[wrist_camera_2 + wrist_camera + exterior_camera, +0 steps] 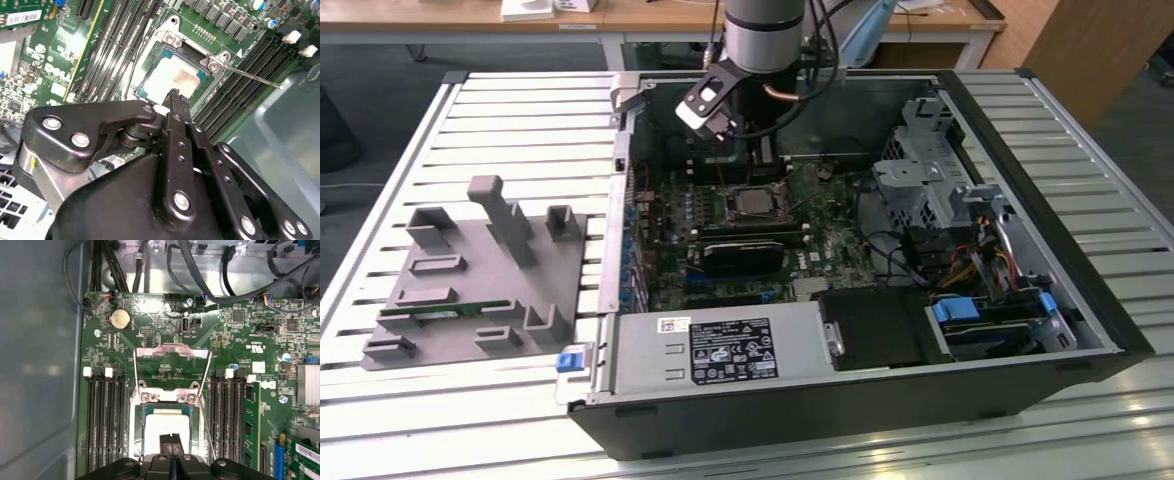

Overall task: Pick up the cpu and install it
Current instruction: 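Close the cpu cover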

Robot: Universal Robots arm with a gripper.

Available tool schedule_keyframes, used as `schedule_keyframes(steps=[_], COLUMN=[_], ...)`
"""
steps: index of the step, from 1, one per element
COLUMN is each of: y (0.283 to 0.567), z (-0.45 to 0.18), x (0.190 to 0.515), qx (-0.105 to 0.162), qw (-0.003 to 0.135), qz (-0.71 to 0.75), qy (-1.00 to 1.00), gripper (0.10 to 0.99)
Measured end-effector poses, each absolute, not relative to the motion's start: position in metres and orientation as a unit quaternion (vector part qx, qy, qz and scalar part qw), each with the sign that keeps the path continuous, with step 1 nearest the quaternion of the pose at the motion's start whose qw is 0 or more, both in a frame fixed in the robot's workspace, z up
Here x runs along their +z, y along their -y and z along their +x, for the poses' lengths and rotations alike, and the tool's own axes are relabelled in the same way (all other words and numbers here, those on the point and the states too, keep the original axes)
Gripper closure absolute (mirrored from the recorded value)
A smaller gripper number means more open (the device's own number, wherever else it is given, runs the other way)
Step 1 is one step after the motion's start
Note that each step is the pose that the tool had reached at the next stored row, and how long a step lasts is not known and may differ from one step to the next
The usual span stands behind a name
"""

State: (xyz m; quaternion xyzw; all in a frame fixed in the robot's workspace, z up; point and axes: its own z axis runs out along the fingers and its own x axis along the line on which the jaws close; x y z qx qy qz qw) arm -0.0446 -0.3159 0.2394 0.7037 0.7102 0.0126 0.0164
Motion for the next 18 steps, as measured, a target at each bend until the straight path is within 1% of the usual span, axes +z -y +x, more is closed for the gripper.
schedule_keyframes(steps=[10,18], y=[0.316,0.327], z=[-0.045,-0.046], x=[0.27,0.27], qx=[0.012,0.012], qw=[0.017,0.017], qz=[0.704,0.704], qy=[-0.71,-0.71], gripper=[0.98,0.98])
